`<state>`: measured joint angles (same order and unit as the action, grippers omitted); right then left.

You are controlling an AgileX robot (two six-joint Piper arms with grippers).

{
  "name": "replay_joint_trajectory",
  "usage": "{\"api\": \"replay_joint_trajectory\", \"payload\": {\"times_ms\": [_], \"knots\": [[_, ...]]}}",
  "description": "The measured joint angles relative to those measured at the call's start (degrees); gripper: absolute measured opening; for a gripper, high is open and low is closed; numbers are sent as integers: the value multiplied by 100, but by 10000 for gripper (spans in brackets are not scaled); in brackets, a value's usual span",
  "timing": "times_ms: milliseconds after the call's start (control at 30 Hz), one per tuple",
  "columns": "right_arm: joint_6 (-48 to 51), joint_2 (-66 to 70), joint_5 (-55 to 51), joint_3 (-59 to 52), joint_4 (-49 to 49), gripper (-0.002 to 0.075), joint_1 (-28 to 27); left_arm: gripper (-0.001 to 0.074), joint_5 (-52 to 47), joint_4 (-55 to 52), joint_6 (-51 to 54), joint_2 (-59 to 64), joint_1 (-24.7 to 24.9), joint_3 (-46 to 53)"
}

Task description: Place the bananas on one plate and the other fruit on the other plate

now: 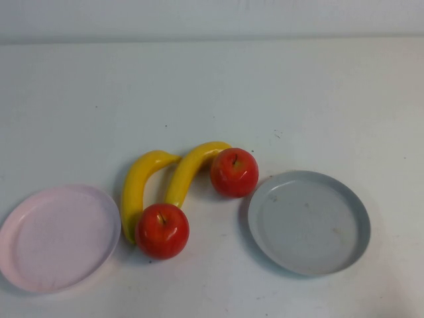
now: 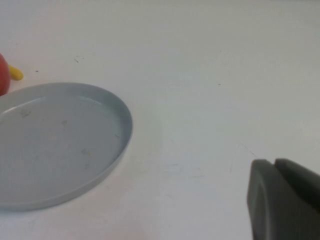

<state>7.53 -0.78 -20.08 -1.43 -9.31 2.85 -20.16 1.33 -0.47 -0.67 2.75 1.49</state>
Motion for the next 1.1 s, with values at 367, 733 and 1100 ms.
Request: {"api": "replay_joint_trajectory", "payload": {"times_ms": [367, 733, 1100], "knots": [[0, 0, 0, 0, 0, -17, 0, -5, 625, 368, -672, 0, 0, 0], [0, 0, 0, 0, 0, -17, 0, -5, 932, 1369, -1934, 0, 0, 0], [0, 0, 0, 0, 0, -17, 0, -5, 269, 1503, -1443, 160, 0, -1283]]}}
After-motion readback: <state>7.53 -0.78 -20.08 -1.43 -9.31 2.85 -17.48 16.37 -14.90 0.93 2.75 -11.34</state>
